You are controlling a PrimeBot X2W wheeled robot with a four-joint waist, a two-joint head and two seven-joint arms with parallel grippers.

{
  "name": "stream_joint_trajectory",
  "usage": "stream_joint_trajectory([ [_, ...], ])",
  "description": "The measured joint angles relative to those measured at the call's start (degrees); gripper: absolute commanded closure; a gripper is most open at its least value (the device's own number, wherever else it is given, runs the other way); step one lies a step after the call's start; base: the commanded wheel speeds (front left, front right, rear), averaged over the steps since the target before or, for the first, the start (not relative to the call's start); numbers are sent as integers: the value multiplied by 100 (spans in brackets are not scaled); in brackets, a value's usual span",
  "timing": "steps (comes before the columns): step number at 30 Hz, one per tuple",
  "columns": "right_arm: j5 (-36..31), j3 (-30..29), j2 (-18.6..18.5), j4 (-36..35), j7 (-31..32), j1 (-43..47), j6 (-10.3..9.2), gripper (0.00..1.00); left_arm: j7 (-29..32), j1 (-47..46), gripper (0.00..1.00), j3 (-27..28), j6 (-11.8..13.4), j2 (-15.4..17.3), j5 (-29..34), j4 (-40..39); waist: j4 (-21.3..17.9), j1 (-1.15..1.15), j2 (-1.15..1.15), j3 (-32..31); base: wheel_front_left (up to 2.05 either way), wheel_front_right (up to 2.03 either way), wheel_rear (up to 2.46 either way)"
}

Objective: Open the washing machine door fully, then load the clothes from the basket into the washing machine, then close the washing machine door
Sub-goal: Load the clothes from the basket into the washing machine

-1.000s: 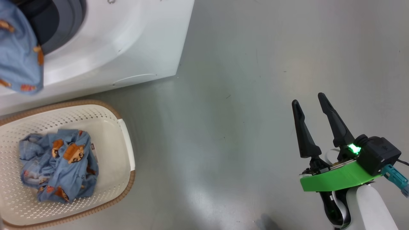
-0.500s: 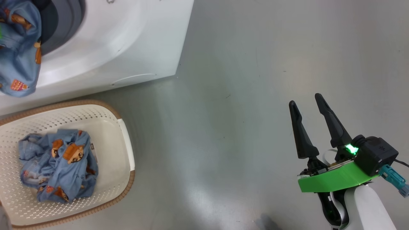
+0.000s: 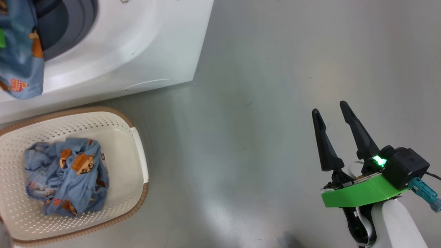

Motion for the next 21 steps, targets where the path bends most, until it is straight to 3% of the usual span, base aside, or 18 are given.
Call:
stream_joint_trajectory([
  [11, -1, -59, -12, -3, 0, -3, 1, 0, 0, 521, 0, 219, 0, -303, -49, -20, 109, 0, 0, -64, 0, 0, 0],
  [21, -9, -293, -111, -53, 0, 8, 1, 0, 0, 1251, 0, 409, 0, -597, -40, -519, 321, 0, 0, -106, 0, 0, 0],
])
